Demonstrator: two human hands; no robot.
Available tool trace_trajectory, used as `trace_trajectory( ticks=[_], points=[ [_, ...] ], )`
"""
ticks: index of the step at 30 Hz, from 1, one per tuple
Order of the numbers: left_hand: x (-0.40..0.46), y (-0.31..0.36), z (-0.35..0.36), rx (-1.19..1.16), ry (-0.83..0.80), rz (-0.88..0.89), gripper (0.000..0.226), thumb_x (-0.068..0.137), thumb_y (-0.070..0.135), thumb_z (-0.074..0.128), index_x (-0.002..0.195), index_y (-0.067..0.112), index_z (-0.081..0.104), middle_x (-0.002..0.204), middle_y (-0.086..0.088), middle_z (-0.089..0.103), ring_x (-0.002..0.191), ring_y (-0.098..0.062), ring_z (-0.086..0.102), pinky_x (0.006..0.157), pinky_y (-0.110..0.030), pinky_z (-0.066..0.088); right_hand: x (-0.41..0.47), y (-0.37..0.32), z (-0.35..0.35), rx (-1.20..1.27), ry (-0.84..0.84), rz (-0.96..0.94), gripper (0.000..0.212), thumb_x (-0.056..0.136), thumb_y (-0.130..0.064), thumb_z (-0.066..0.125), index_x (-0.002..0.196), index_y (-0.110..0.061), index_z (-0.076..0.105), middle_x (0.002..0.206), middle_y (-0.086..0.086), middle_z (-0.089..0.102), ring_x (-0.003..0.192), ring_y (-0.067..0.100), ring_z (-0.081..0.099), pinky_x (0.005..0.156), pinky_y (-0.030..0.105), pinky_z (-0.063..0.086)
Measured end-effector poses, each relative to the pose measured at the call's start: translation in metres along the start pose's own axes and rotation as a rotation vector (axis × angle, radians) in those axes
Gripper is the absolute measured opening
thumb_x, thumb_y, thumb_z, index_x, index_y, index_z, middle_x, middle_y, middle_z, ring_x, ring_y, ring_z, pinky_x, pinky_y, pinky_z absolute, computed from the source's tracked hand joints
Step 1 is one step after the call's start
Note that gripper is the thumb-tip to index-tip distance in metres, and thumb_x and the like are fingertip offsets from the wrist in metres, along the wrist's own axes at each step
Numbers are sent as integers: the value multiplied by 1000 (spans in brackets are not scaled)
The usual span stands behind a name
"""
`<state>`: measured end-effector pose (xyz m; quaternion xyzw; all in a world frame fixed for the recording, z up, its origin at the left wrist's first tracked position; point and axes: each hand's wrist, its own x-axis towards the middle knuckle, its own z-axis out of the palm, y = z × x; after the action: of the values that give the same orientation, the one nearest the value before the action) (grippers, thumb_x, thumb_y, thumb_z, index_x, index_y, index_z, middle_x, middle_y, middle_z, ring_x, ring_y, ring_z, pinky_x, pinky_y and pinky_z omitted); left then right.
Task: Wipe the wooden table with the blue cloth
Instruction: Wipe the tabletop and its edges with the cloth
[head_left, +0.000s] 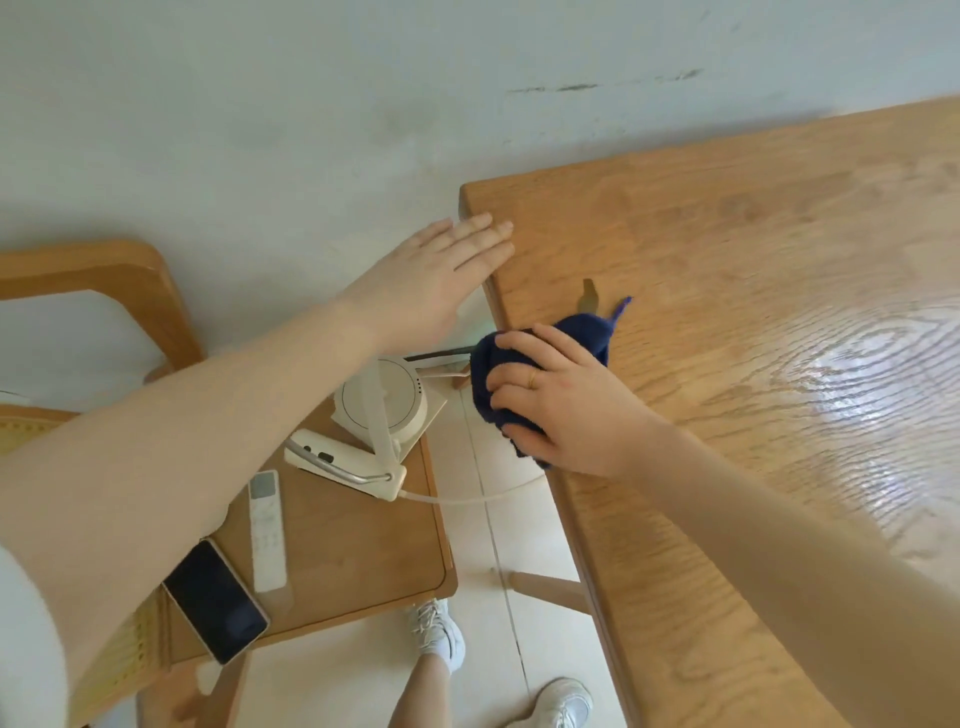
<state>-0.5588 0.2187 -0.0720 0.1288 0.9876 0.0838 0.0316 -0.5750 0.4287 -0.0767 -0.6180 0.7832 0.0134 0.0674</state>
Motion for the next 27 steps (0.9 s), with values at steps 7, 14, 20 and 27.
trace_trajectory(
  ticks=[7,14,20,27],
  points=[
    [-19,49,19,-138,-85,18,63,91,3,38,148,18,15,157,-1,6,145,-16,3,113,-26,-5,-89,-69,25,-84,-46,122,53,73,-30,55,124,-19,55,137,-3,51,135,25,29,111,43,20],
    [-11,46,4,-167,-97,-27,55,93,2,37,145,19,29,154,6,21,143,-11,16,114,-28,21,-6,-72,24,1,212,848,71,78,-10,63,141,-1,30,146,20,34,132,36,37,107,45,34],
    [-19,58,7,-106,-141,-84,71,88,-3,39,149,21,11,157,6,6,145,-14,6,116,-32,19,-107,-130,37,-17,106,665,90,66,-12,71,144,-24,27,152,11,21,134,38,27,106,48,23],
    [-17,80,13,-38,-91,-189,67,89,2,41,149,11,13,158,-4,8,145,-22,7,117,-35,7,-95,-119,32,-50,84,638,70,75,-40,63,140,-26,38,152,9,27,134,37,30,106,52,27]
  ],
)
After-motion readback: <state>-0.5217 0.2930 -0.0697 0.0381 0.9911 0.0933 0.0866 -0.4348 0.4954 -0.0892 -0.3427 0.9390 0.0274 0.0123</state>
